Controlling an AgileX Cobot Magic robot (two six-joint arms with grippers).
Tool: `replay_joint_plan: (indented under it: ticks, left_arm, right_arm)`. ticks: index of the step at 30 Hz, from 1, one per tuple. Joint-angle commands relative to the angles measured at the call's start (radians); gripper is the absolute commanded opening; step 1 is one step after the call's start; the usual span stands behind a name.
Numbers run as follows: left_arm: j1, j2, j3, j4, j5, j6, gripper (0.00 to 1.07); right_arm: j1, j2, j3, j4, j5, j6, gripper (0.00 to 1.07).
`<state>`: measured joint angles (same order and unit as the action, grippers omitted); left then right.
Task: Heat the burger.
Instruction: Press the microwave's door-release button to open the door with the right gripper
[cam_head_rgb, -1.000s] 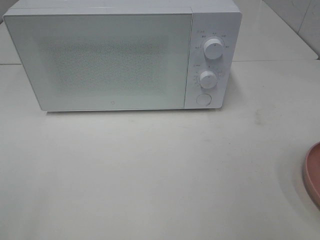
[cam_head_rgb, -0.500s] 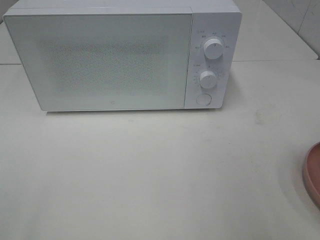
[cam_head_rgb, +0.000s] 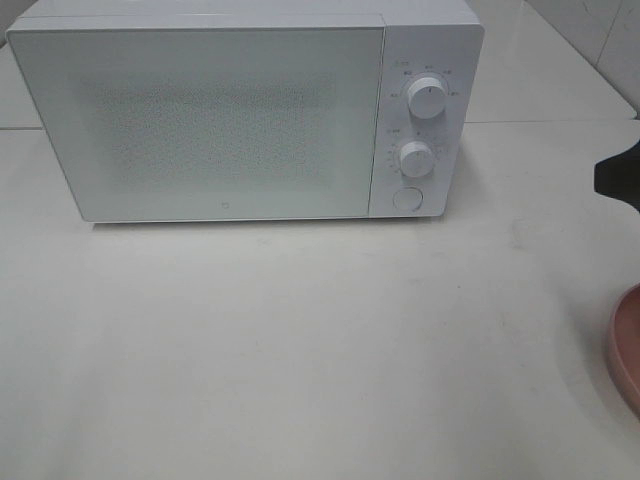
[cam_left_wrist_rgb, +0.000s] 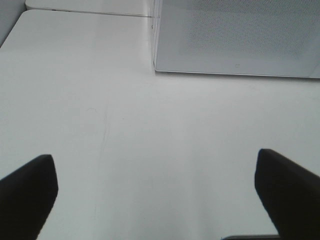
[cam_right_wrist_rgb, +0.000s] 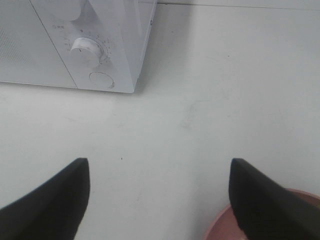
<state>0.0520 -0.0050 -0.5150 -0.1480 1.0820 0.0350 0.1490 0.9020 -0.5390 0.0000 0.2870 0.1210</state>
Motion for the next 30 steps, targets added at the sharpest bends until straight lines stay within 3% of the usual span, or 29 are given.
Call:
replay_joint_plan:
  ticks: [1, 18, 24, 30]
  left_arm:
    - [0.004, -0.015, -0.001, -0.004, -0.013, 0.0, 1.0]
    - [0.004, -0.015, -0.001, -0.004, -0.013, 0.0, 1.0]
    - [0.004, -0.015, -0.001, -0.004, -0.013, 0.0, 1.0]
    - [0.004, -0.015, -0.001, -0.004, -0.013, 0.0, 1.0]
  right_arm:
    - [-0.002, 0.041, 0.0, 0.0, -0.063, 0.003, 0.75]
    - [0.001, 0.331, 0.001, 0.0, -0.413, 0.003, 0.75]
    - [0.086, 0.419, 0.062, 0.021, -0.627, -0.021, 0.75]
    - [0.197, 0.514, 0.11, 0.173, -0.836, -0.172, 0.75]
